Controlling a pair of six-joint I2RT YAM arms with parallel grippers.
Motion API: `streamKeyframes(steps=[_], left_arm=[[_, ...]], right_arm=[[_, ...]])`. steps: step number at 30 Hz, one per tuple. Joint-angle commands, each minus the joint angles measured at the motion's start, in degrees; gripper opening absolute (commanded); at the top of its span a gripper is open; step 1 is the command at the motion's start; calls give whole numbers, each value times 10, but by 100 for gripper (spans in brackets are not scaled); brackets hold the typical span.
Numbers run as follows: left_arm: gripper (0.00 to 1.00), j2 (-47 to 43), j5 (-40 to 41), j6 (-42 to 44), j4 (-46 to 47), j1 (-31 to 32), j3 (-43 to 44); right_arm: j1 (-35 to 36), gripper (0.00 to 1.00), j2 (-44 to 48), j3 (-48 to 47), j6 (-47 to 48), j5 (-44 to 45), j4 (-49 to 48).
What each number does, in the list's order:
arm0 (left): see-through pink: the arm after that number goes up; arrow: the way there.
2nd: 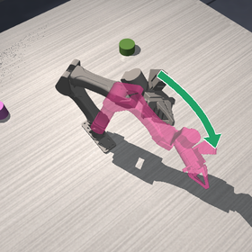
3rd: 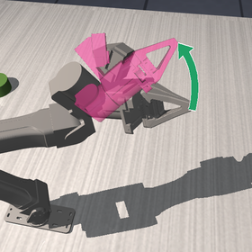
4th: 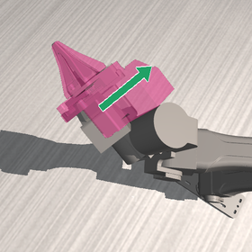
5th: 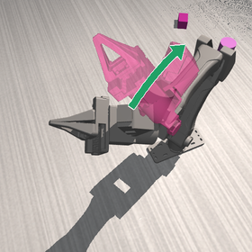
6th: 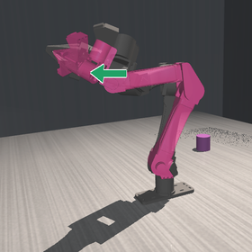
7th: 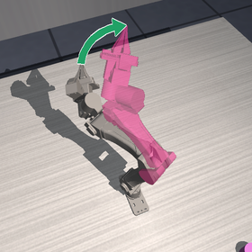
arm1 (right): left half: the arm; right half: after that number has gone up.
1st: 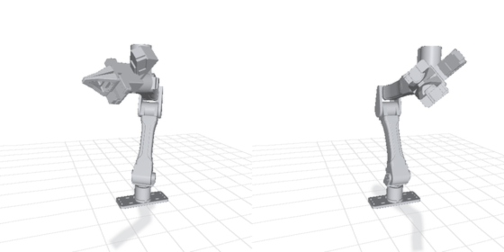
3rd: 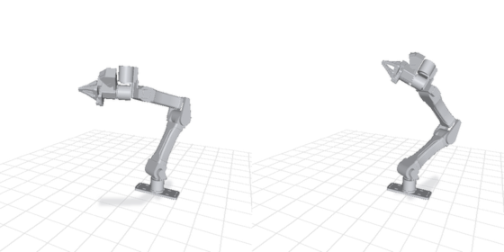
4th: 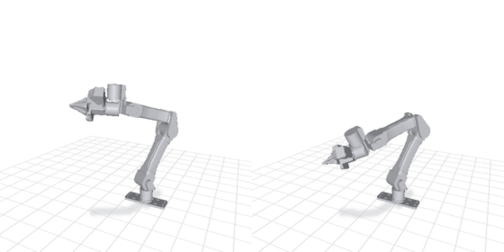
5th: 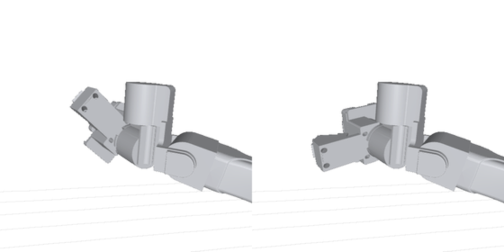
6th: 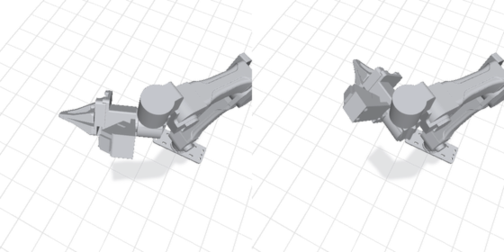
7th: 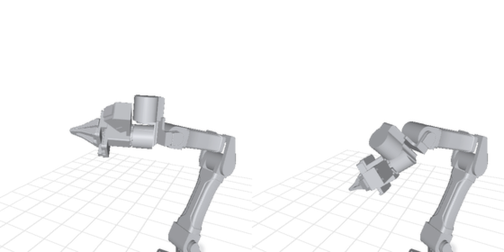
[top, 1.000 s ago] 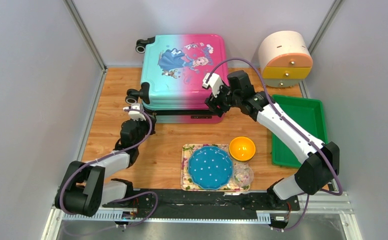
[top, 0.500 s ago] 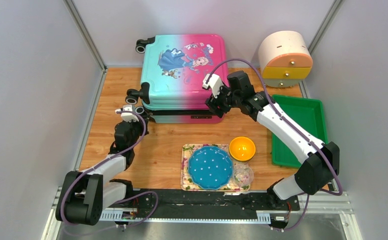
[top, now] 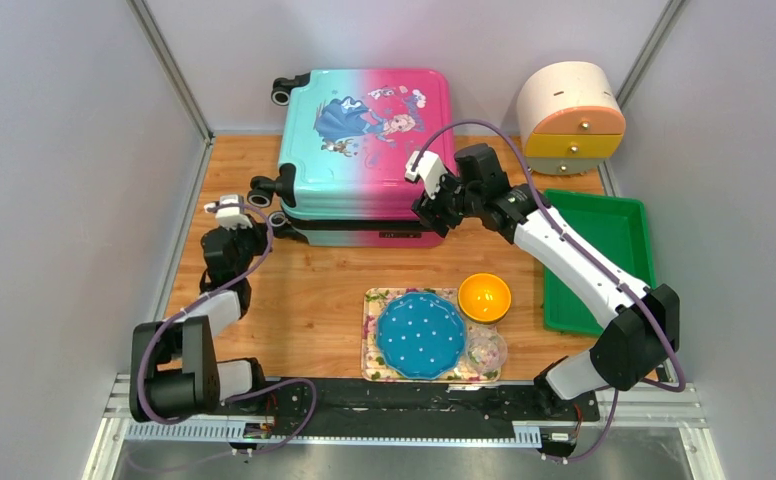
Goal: Open, take out, and arrange the luggage
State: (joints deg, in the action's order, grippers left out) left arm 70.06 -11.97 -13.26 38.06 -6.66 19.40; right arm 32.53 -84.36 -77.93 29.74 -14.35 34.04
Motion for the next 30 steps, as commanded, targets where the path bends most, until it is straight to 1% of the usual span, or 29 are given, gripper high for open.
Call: streamKeyframes(steps=[1, 3, 4, 6, 8, 9, 10, 11, 12, 13, 14, 15, 18, 19, 21, 26, 30], left_arm=[[0, 56, -19, 33, 68, -48, 43], [0, 80, -30, 29, 84, -61, 70], [0, 100, -51, 28, 90, -63, 79], [0, 116, -69, 25, 95, -68, 106], [0, 128, -162, 12, 95, -76, 122], [2, 127, -212, 10, 100, -89, 122], [25, 115, -256, 14, 104, -92, 117], [34, 105, -300, 22, 98, -96, 101], [45, 96, -314, 35, 91, -103, 92], [65, 84, -361, 38, 88, -110, 77], [73, 80, -384, 41, 86, -116, 70], [74, 75, -392, 41, 85, -121, 61], [75, 65, -410, 48, 89, -131, 37], [75, 68, -436, 55, 94, -129, 31], [74, 78, -455, 71, 110, -127, 34], [70, 139, -505, 103, 138, -125, 62], [67, 180, -502, 120, 147, -122, 76]], right_arm=[[-5, 64, 20, -4, 12, 6, -1], [-7, 64, 19, -6, 13, 6, 1], [-6, 64, 19, -6, 13, 6, 2], [-8, 64, 19, -8, 13, 5, 5], [-8, 64, 21, -10, 16, 1, 6], [-8, 64, 22, -11, 18, -1, 8], [-7, 65, 23, -11, 20, 0, 9], [-8, 65, 23, -11, 21, 0, 9], [-8, 65, 24, -11, 21, 0, 9], [-8, 65, 24, -11, 21, -2, 9], [-8, 66, 24, -11, 20, -5, 10], [-9, 66, 25, -10, 18, -8, 9], [-8, 66, 25, -11, 11, -16, 10], [-8, 66, 24, -13, 9, -19, 10], [-8, 66, 21, -15, 9, -22, 15], [-8, 66, 13, -31, 9, -26, 24], [-8, 66, 10, -36, 9, -23, 30]])
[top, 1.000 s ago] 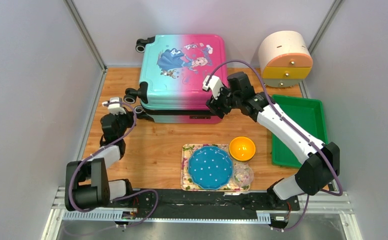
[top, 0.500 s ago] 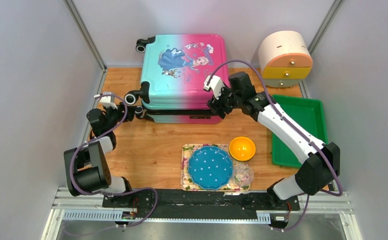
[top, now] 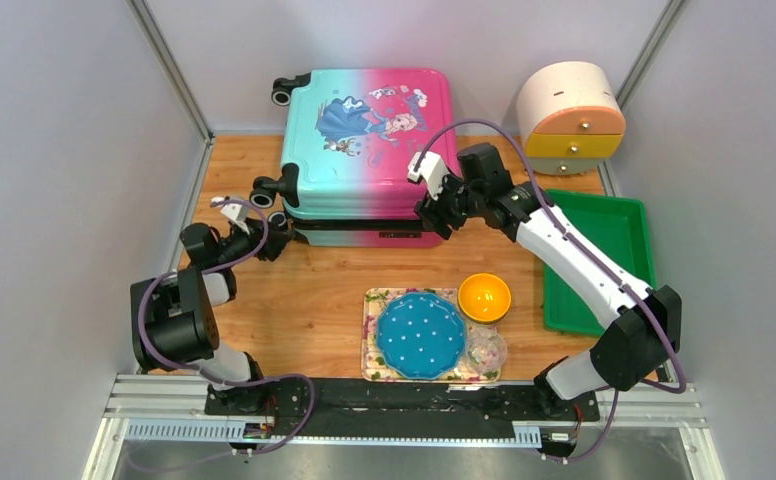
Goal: Open, take out, and arrange the luggage
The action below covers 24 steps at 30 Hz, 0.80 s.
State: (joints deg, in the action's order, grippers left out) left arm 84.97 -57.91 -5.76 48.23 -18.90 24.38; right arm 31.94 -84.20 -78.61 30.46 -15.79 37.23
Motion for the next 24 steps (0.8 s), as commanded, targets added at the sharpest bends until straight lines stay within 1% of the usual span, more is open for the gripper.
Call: streamKeyframes(steps=[1, 5, 10, 18, 20, 21, 23, 24], left_arm=[[67, 38, -34, 46, 47, 2, 31], [66, 72, -14, 40, 56, 3, 50], [66, 107, -33, 38, 60, 6, 78], [62, 115, -61, 54, 66, 24, 60], [58, 119, -58, 52, 73, 25, 61], [50, 123, -57, 51, 75, 25, 62], [42, 124, -62, 46, 78, 25, 67], [32, 126, -66, 44, 79, 25, 68]], right_arm=[[-2, 66, 10, -30, 3, -7, -1], [-2, 66, 9, -33, 1, -6, 2], [-2, 66, 4, -38, 0, -4, 7], [-1, 66, -7, -51, -3, -1, 10], [-1, 66, -9, -52, -4, -1, 10], [-1, 66, -10, -54, -4, -2, 12], [0, 66, -10, -57, -5, -1, 12], [-1, 66, -10, -58, -5, -1, 13]])
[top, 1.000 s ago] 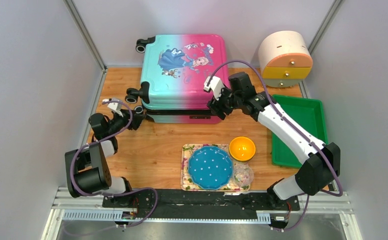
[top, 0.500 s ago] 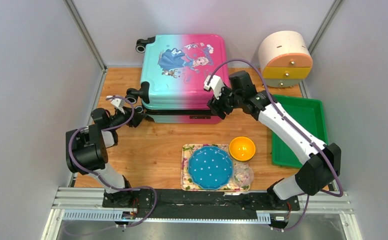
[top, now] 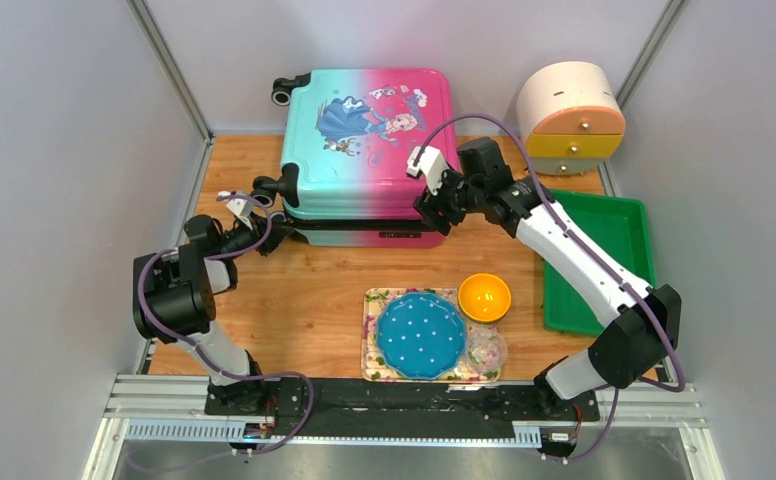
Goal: Open, take out, and arrange the luggage
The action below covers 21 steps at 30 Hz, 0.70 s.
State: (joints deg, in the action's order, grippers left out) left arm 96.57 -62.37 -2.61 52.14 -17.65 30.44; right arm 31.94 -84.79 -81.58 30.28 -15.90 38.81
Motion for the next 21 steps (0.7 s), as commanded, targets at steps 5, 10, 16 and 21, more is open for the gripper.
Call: streamKeyframes(steps=[5, 10, 16, 21], left_arm=[[8, -3, -13, -5, 49, 3, 3], [0, -31, 77, 2, 3, -18, 11], [0, -50, 195, 64, 1, -17, 14], [0, -46, 185, 89, 29, -17, 24]], right_arm=[[0, 65, -10, -34, 0, 1, -1], [4, 64, -10, -34, 2, -1, -7], [20, 65, -16, -45, 9, -5, -27], [33, 67, -27, -67, 9, -17, -46]])
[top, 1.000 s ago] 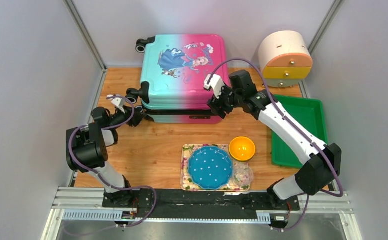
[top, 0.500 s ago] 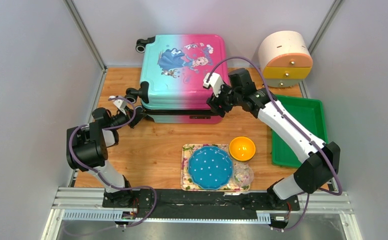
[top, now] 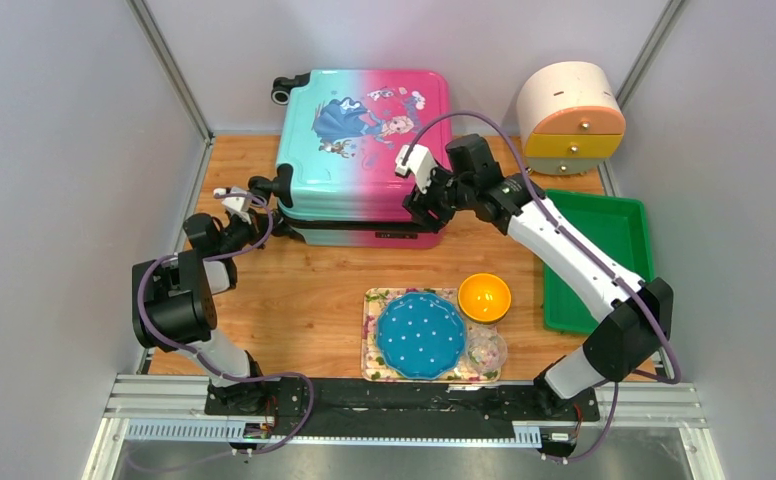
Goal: Open, take out, and arrange the luggage
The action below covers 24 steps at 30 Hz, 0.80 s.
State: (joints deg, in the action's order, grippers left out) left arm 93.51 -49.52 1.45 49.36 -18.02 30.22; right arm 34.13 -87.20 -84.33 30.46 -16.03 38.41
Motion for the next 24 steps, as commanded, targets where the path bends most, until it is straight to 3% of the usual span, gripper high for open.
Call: streamKeyframes(steps=[1, 8, 13, 16, 19, 24], left_arm=[[0, -16, 47, 44, 64, -12, 27], [0, -1, 59, 36, 78, 0, 50], [0, 18, 64, 57, 97, 3, 77], [0, 32, 89, 82, 107, 2, 86], [0, 54, 109, 100, 129, 4, 99], [0, 92, 187, 130, 167, 41, 121]], right_arm=[[12, 68, -7, -46, 0, -30, -47], [51, 69, -71, -111, -18, -61, -96], [68, 69, -120, -121, 6, -14, -101], [58, 62, -136, -111, -6, 28, -95], [26, 53, -139, -97, -23, 13, -78], [19, 47, -129, -63, -16, 22, -60]])
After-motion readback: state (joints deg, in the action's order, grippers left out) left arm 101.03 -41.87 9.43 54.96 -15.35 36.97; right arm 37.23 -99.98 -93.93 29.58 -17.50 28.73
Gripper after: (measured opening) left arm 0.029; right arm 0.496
